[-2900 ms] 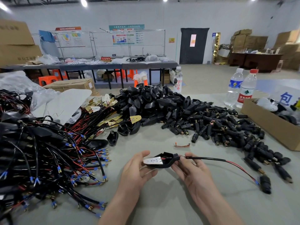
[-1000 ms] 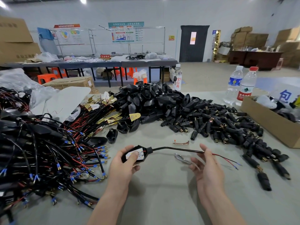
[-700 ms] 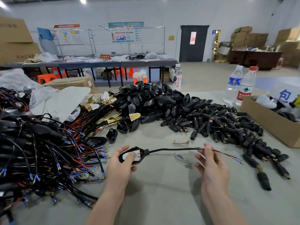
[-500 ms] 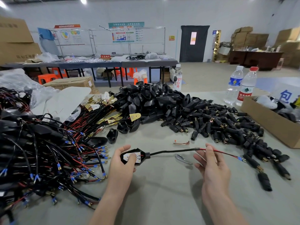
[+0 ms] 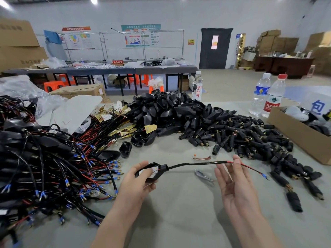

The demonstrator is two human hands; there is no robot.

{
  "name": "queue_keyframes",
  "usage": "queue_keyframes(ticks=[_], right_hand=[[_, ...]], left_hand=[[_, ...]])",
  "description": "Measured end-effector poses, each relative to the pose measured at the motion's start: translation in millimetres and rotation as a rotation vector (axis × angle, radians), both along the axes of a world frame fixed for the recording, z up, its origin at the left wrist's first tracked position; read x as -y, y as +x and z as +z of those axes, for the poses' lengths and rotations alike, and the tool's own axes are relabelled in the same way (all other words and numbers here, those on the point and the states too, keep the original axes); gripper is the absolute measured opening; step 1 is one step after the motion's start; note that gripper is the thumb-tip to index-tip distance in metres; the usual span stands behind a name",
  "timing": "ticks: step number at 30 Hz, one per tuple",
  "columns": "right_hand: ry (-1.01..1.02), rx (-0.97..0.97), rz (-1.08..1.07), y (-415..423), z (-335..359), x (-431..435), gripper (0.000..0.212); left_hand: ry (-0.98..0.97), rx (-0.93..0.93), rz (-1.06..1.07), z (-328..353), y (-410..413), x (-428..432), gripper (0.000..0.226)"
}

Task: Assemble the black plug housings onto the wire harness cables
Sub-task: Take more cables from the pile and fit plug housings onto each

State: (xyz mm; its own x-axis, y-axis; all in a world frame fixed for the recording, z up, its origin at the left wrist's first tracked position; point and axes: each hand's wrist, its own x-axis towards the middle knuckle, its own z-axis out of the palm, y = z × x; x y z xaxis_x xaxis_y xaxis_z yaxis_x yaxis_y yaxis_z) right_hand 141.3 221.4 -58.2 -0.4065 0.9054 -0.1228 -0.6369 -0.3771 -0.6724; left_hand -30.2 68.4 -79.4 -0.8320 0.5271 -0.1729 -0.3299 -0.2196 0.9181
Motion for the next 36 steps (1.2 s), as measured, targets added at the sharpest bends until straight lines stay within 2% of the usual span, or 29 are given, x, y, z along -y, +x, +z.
queue_keyframes(ticks=[7, 12, 18, 22, 25, 30, 36], right_hand=[[0.186, 0.068, -0.055, 2.9, -1.1, -0.5, 0.018], [0.121, 0.002, -0.014, 3.5, 4.5, -0.5, 0.016], [0.085, -0.040, 0.045, 4.0, 6.7, 0.1, 0.019], [0.152, 0.034, -0.016, 3.9, 4.0, -2.2, 0.019], [0.205, 0.100, -0.091, 3.4, 0.4, -4.0, 0.018], [0.294, 0.192, -0.178, 2.1, -4.0, -4.4, 0.015], [0.288, 0.240, -0.179, -0.4, -7.9, -3.3, 0.014]], left_hand=[[-0.010, 0.027, 0.000, -2.6, -1.8, -0.8, 0.024], [-0.106, -0.138, 0.021, -5.3, 2.1, -0.8, 0.023], [-0.073, -0.108, 0.025, -5.8, 1.1, -1.5, 0.021], [-0.010, -0.001, -0.022, -2.2, 1.3, -1.7, 0.021], [-0.025, 0.011, -0.046, -1.7, 2.4, -2.1, 0.021], [-0.047, -0.030, 0.015, -2.7, 2.9, -1.3, 0.019], [-0.062, -0.135, 0.115, -0.7, 3.3, -1.0, 0.020]])
